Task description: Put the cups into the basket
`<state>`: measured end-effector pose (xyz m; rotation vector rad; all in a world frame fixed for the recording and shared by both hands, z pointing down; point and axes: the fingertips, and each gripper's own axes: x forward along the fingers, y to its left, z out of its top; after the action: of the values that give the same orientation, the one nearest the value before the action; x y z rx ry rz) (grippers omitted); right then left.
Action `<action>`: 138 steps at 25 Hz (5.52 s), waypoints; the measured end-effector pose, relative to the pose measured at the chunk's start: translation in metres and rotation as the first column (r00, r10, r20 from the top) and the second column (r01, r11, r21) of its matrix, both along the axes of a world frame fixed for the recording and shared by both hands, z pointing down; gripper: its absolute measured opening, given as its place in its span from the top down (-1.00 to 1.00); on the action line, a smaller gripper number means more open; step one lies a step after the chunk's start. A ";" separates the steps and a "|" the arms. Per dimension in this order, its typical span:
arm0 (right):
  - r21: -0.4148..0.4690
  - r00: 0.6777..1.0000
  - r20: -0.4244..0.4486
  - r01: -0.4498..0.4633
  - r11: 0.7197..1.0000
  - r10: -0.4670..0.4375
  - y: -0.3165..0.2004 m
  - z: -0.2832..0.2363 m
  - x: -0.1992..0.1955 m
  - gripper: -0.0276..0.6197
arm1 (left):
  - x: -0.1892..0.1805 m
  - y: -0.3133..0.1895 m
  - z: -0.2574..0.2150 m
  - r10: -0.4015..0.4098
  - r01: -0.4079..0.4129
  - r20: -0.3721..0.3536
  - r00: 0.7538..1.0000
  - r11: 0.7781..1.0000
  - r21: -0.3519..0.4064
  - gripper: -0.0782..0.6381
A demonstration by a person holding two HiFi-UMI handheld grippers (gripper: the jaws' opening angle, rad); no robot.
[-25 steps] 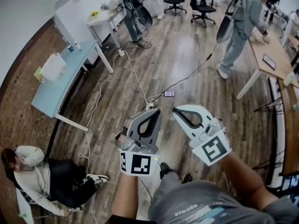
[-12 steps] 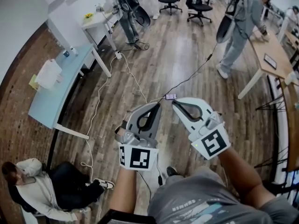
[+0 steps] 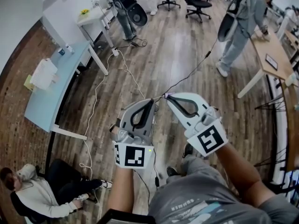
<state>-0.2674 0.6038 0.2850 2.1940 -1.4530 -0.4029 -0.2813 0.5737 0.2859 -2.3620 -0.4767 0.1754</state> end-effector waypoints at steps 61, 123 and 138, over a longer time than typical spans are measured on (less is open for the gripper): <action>-0.001 0.999 0.032 -0.005 1.000 0.005 -0.144 0.005 0.387 0.88 | 0.388 -0.140 0.010 0.006 -0.005 0.026 1.000 1.000 -0.020 0.78; -0.011 0.988 0.110 0.112 0.994 -0.110 -0.368 0.034 0.894 0.89 | 0.900 -0.356 0.032 -0.042 0.047 0.102 0.994 0.998 -0.050 0.79; -0.033 0.969 0.056 0.241 0.970 -0.239 -0.480 0.007 0.931 0.89 | 0.934 -0.467 0.010 -0.174 0.181 0.089 0.981 0.981 -0.071 0.79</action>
<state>0.6635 0.1233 0.2915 2.0166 -1.7477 -0.3970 0.6524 0.1067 0.2960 -2.4820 -0.2997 0.0139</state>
